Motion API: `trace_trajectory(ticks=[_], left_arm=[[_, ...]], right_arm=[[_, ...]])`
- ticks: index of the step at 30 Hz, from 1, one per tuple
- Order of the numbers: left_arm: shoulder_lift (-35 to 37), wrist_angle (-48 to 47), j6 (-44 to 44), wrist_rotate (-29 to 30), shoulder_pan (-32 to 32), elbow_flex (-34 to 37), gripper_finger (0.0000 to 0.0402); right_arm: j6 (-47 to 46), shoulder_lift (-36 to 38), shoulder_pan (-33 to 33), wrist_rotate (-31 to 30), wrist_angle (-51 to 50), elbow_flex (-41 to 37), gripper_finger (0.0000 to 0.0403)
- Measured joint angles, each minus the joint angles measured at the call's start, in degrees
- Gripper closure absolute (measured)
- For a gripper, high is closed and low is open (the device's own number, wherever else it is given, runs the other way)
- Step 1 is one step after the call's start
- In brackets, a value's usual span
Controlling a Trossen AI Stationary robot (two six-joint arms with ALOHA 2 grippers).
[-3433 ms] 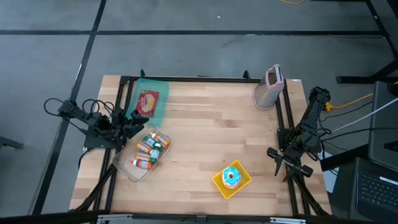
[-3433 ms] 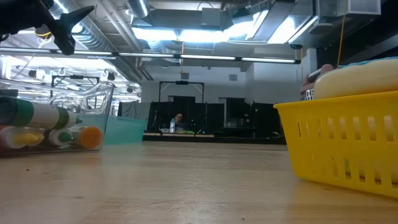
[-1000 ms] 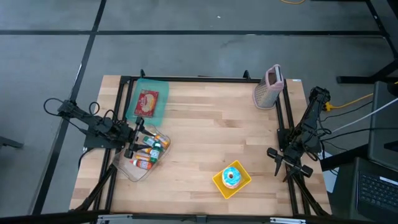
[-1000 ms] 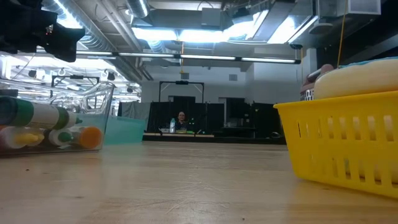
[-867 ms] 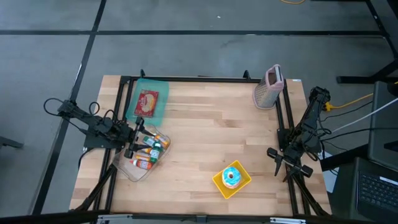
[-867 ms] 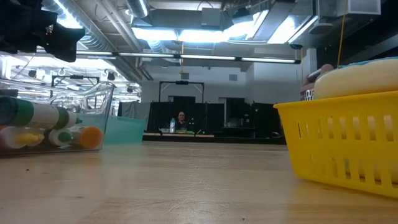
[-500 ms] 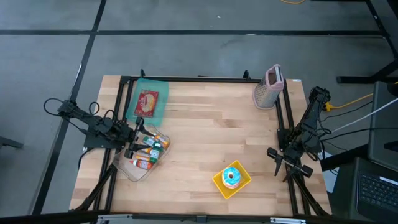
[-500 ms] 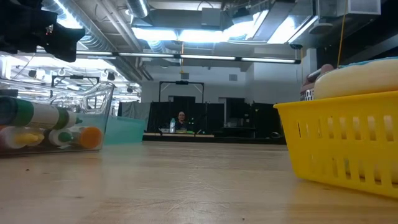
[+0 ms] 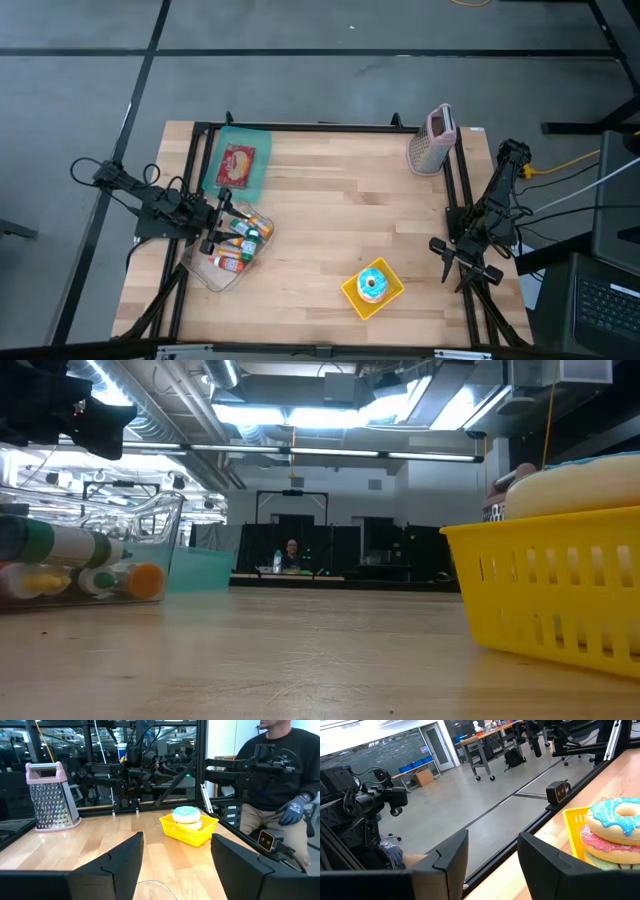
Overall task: Pick & Place Food Item
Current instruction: Return to Home Position
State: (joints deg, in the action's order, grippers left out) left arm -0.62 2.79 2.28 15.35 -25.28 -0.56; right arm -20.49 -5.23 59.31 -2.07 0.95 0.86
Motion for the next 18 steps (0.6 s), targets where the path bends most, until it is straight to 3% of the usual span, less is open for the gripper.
trace_trajectory(ticks=[18], left_arm=[[0.0, 0.0, 0.0, 0.0, 0.0, 0.0, 0.0174]], right_arm=[[0.0, 0.0, 0.0, 0.0, 0.0, 0.0, 0.0234]])
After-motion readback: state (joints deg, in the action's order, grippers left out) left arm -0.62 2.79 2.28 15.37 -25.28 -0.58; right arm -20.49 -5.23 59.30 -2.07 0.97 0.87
